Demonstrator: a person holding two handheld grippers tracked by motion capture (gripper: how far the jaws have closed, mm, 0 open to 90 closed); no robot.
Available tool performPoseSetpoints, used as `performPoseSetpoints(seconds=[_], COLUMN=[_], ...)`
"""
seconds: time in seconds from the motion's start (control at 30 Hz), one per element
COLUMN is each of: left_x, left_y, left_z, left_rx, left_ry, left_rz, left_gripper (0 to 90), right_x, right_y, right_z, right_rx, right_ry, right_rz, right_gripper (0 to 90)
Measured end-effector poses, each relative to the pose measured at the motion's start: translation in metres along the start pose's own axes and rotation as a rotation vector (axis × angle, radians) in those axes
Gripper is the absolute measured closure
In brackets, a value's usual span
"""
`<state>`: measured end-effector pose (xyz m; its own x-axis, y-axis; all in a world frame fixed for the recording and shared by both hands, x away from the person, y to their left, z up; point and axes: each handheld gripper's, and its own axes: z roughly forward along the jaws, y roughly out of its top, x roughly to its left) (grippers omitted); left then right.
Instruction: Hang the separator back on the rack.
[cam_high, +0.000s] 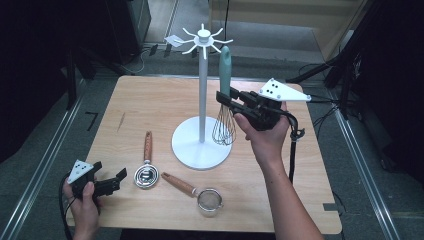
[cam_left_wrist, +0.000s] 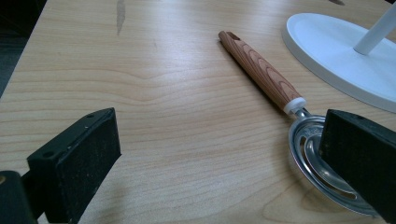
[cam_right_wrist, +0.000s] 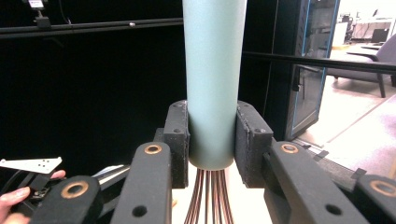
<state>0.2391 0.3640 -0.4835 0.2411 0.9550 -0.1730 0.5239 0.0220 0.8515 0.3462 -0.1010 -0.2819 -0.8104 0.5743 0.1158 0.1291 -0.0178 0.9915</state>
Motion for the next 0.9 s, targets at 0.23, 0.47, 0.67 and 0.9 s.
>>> performPoseSetpoints(seconds=[0.23,0.47,0.67,0.9], left_x=[0.0001,-0.0001,0.0001,0.0001], left_y=[0.0,0.0,0.0001,0.0001], left_z=[0.0001,0.0001,0.0002,0.0003], left_rx=[0.001,0.002,0.001,0.002], left_ry=[-0.001,0.002,0.0,-0.001], left_rz=[0.001,0.003,0.0,-0.001], left_gripper=[0.0,0.0,0.0,0.0], right_x=[-0.0007,0.0003,0.0006,0.0039], right_y=[0.0,-0.0021,-0.0043,-0.0021], right_z=[0.0037,0.007,0.0085,0.0074], right_rx=[0.004,-0.001,-0.015,-0.038], right_ry=[0.009,0.022,0.013,-0.027], right_rz=[0.007,0.009,0.0,-0.014], right_gripper=[70.9,70.8,70.0,64.5])
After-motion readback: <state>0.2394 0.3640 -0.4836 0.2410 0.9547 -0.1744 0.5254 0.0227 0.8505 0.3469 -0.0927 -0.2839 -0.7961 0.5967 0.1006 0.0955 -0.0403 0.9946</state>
